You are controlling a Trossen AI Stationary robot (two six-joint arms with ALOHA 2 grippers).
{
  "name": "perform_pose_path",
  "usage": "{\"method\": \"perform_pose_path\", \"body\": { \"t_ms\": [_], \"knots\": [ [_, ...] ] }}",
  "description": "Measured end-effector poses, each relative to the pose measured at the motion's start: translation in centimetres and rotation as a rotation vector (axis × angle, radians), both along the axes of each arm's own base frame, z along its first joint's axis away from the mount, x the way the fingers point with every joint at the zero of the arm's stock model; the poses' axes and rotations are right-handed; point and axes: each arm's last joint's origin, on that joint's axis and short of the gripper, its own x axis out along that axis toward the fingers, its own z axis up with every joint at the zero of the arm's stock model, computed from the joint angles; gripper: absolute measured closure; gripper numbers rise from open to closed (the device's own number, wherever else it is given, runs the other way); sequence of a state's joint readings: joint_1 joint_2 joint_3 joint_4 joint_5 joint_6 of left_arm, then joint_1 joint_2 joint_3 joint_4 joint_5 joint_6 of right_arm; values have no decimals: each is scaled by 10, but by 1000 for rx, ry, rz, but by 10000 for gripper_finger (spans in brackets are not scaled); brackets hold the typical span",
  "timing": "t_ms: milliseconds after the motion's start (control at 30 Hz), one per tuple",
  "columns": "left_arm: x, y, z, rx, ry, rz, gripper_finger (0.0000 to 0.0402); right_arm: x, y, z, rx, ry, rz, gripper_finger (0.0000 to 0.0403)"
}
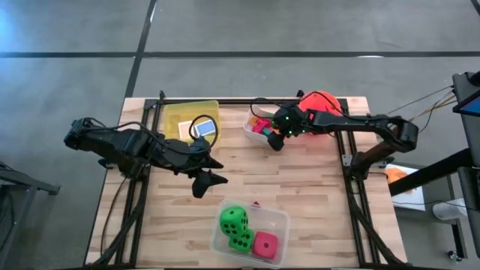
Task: Pick & Place Toys
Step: Put the red game piece into the white bin
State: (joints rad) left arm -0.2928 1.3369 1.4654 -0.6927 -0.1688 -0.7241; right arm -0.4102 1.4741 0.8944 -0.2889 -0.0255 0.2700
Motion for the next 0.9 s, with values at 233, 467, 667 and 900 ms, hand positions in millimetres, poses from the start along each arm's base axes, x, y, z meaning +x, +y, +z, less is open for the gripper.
{"method": "perform_pose_path", "body": {
  "t_ms": [233, 467, 667, 900],
  "knots": [
    [1, 3, 1, 22, -13, -4, 121, -4, 40, 38, -49, -145, 207, 152],
    [2, 5, 2, 35, -24, -7, 121, -11, 86, 56, -41, -207, 493, 152],
    [3, 5, 2, 54, -28, -17, 121, -11, 102, 52, -7, -200, 550, 152],
    [3, 5, 2, 53, -32, -21, 121, -11, 119, 52, 80, -208, 534, 152]
  ]
}}
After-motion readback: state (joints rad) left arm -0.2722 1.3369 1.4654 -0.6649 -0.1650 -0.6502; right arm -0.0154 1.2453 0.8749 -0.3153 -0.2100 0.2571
